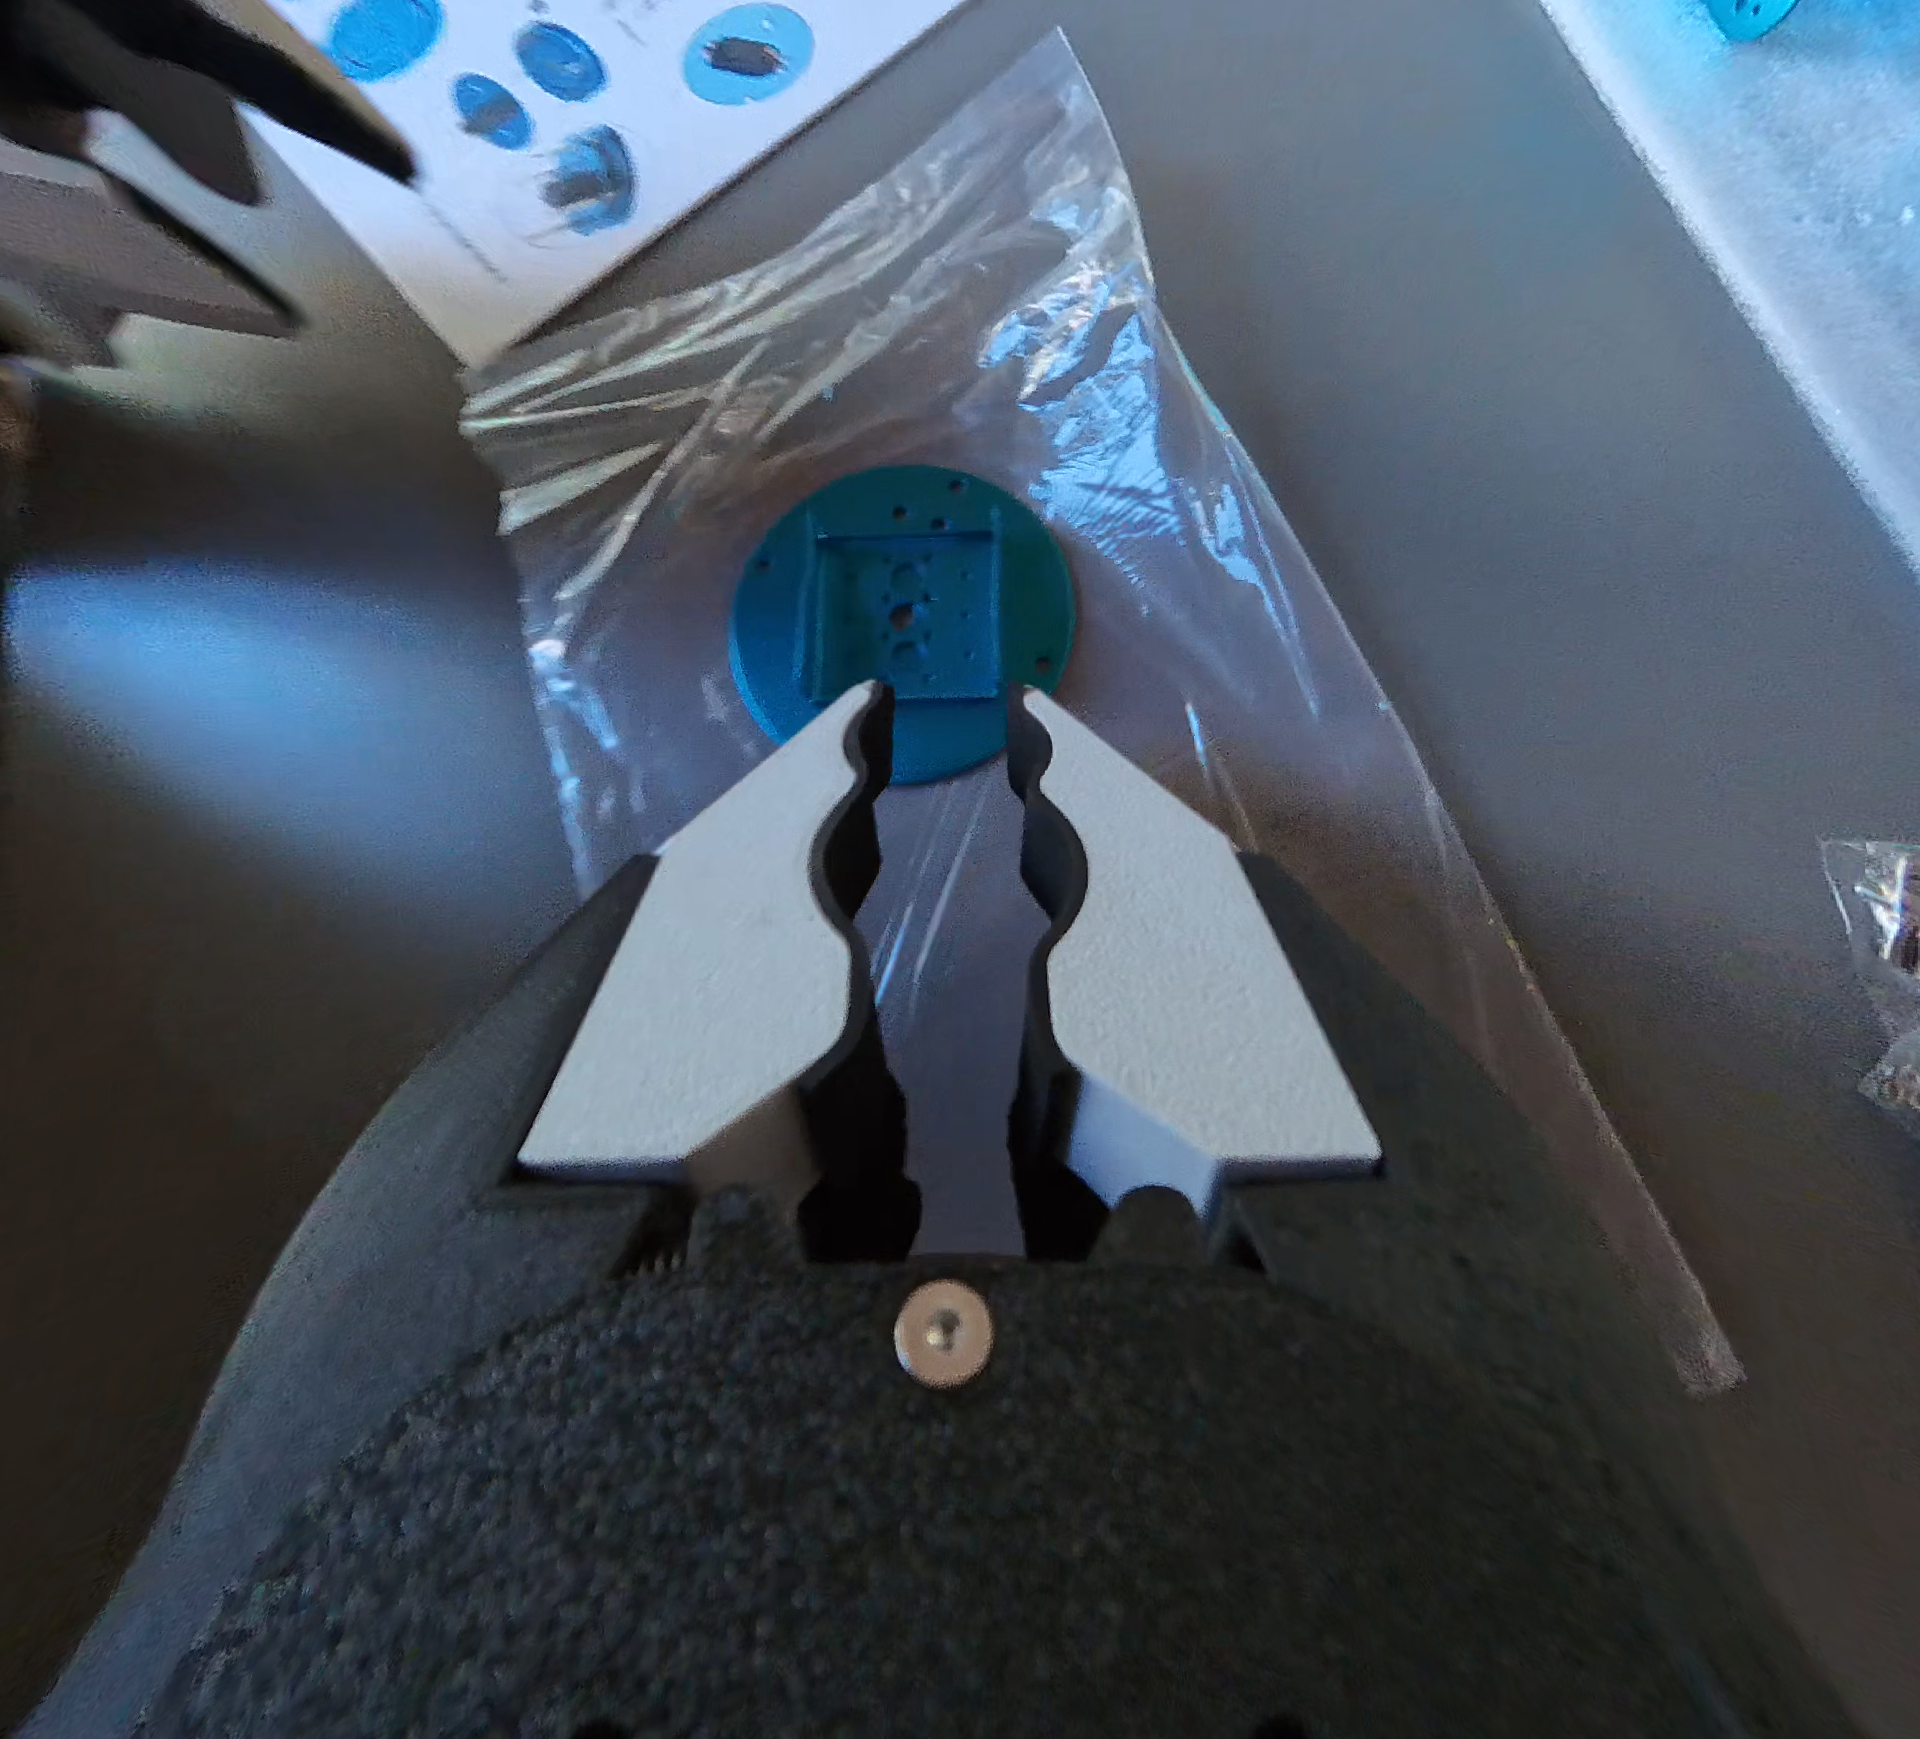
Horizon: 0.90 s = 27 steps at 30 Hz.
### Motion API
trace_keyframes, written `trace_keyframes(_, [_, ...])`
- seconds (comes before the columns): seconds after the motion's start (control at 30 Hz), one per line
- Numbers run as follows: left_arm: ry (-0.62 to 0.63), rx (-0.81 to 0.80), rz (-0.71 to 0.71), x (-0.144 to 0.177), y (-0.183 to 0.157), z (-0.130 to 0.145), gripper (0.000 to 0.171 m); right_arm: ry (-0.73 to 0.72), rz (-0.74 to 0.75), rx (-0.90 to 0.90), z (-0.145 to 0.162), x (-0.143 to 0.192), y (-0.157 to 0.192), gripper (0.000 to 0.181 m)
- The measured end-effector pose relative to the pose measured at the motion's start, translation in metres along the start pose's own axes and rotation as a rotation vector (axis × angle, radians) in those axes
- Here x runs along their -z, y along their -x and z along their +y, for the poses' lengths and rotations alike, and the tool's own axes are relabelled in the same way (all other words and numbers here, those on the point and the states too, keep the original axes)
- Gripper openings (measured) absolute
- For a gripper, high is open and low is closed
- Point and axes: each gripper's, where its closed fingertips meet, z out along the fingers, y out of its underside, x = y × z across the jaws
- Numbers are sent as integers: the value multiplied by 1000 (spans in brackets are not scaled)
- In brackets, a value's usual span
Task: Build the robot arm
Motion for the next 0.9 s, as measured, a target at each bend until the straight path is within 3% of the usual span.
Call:
trace_keyframes(0.13, [-42,34,62,-1,-1,-4,35,33,9,-3,4,-18,-6,12])
trace_keyframes(0.23, [4,22,45,-16,5,-5,34,31,24,7,4,-20,-10,10])
trace_keyframes(0.33, [79,8,99,-35,-1,-1,16,9,27,14,3,-20,-10,3])
trace_keyframes(0.57, [237,1,200,-69,-8,15,25,-8,5,8,2,-23,0,9])
trace_keyframes(0.67, [283,-6,181,-78,-8,21,35,-5,42,5,2,-21,-4,0])
trace_keyframes(0.9, [214,-37,119,-87,-15,13,38,-13,69,-23,3,-19,-8,0])
